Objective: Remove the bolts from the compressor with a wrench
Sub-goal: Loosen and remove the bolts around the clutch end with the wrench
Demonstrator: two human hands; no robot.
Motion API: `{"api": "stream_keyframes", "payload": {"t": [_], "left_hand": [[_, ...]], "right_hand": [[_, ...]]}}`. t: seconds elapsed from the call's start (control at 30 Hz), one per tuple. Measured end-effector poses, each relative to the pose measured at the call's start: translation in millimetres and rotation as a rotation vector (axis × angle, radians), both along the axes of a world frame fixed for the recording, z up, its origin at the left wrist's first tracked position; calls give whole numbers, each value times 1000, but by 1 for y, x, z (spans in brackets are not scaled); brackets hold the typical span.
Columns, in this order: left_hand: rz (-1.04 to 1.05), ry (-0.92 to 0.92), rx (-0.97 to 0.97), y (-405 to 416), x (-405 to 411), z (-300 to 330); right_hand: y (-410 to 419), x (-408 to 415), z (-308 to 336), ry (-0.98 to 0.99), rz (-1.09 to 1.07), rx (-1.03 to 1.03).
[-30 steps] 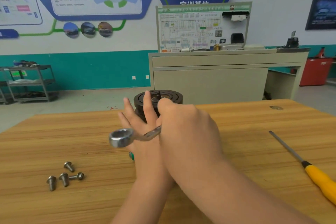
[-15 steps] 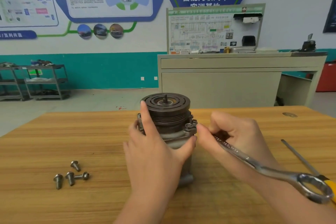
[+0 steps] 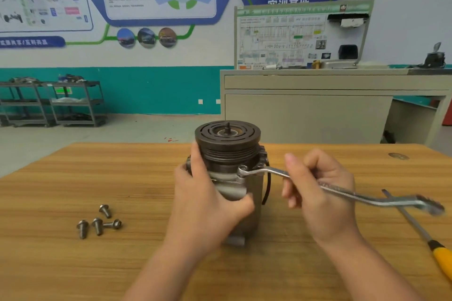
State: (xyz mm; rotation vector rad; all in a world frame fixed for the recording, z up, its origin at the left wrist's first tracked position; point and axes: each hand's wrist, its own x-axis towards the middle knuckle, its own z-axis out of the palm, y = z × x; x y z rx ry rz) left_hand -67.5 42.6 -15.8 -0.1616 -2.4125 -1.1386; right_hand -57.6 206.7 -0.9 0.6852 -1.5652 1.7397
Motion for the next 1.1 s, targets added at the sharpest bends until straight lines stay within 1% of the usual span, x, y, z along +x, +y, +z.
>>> {"api": "stream_keyframes", "payload": {"t": [0.07, 0.13, 0.17, 0.2, 0.27, 0.3, 0.4, 0.43, 0.5, 0.6, 0.67, 0.77, 0.87, 0.93, 0.97, 1.03, 1.1], "left_hand": [[-206, -48, 16, -20, -11, 5], [-433, -130, 50, -33, -22, 13], [-518, -180, 67, -38, -25, 17], [-560, -216, 75, -41, -26, 19], [-537, -217, 86, -41, -21, 18], [-498, -177, 120, -40, -16, 14], [-415, -32, 371, -30, -2, 2], [-371, 8, 409, -26, 1, 1], [-271, 59, 379, -22, 4, 3], [-233, 64, 366, -21, 6, 6], [-243, 52, 371, -18, 8, 8], [-239, 71, 388, -9, 9, 7], [-194, 103, 442, -1, 9, 4], [-154, 124, 469, 3, 7, 4], [-143, 131, 486, 4, 7, 4], [-156, 139, 531, 5, 7, 4], [-181, 146, 527, 3, 9, 2]], "right_hand": [[-4, -2, -4, -156, 177, -153], [-10, -3, -9, -186, 256, -160], [-12, -2, -9, -182, 275, -138], [-13, -1, -8, -181, 292, -121], [-12, 1, -3, -180, 337, -136], [-10, 1, 0, -180, 366, -181], [-1, -1, 9, -192, 422, -394], [3, -3, 11, -200, 416, -466], [11, -7, 14, -233, 386, -600], [22, -11, 18, -287, 348, -769], [27, -14, 19, -301, 336, -836], [32, -18, 17, -318, 301, -883], [34, -22, 13, -319, 223, -865], [35, -24, 10, -302, 116, -770], [36, -24, 9, -277, 49, -688], [38, -21, 6, -196, -86, -461], [37, -16, 6, -119, -204, -266]]}}
